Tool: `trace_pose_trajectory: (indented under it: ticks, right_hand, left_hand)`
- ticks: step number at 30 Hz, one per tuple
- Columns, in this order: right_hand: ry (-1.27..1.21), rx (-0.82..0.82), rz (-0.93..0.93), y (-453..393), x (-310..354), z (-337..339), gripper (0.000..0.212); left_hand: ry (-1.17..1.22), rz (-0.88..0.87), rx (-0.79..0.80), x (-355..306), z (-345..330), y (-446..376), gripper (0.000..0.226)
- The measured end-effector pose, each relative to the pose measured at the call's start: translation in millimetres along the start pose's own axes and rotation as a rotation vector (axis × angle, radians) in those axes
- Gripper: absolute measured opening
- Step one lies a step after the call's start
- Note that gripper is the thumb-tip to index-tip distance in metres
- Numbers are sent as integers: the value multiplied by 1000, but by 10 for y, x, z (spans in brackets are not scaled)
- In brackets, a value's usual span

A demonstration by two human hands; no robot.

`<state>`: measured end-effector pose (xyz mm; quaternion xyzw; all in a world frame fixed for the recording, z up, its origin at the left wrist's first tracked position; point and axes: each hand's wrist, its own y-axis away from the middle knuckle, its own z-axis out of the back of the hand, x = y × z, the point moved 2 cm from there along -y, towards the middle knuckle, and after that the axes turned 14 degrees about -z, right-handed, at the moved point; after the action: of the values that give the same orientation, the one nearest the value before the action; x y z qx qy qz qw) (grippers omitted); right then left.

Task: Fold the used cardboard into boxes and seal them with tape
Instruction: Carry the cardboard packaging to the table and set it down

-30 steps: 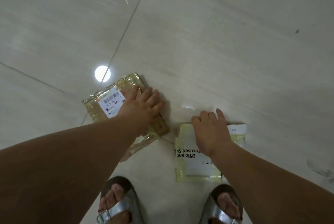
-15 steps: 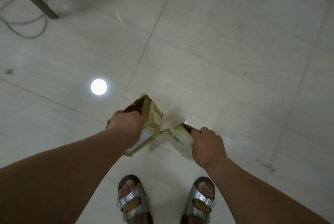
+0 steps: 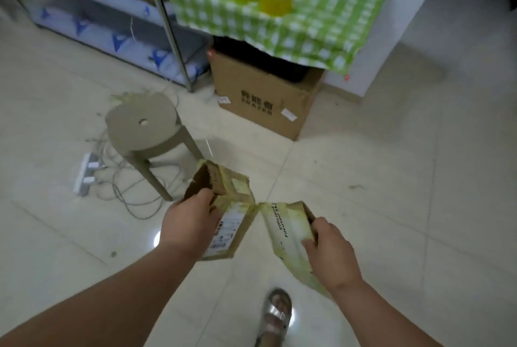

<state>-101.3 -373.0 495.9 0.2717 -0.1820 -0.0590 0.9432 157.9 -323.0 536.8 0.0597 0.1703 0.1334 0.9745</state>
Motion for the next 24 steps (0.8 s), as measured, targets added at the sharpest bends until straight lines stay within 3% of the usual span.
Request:
trace_pose_trajectory:
  ticks: [3, 9, 19, 24]
  right_hand:
    - [-96, -38, 25, -291, 524, 594, 28]
    - [-160, -117, 80, -919, 1609, 1539, 36]
    - [-147, -152, 185, -2271, 3343, 2451, 17]
    - [-387, -142, 93, -2974, 3854, 2945, 22]
  left_hand:
    - [67, -4, -94, -116, 563, -534, 19]
    - [142, 58, -163, -105, 1473, -1563, 25]
    - [68, 95, -153, 485, 2724, -3642, 25]
    - [176, 22, -320, 428, 3258, -4664, 34]
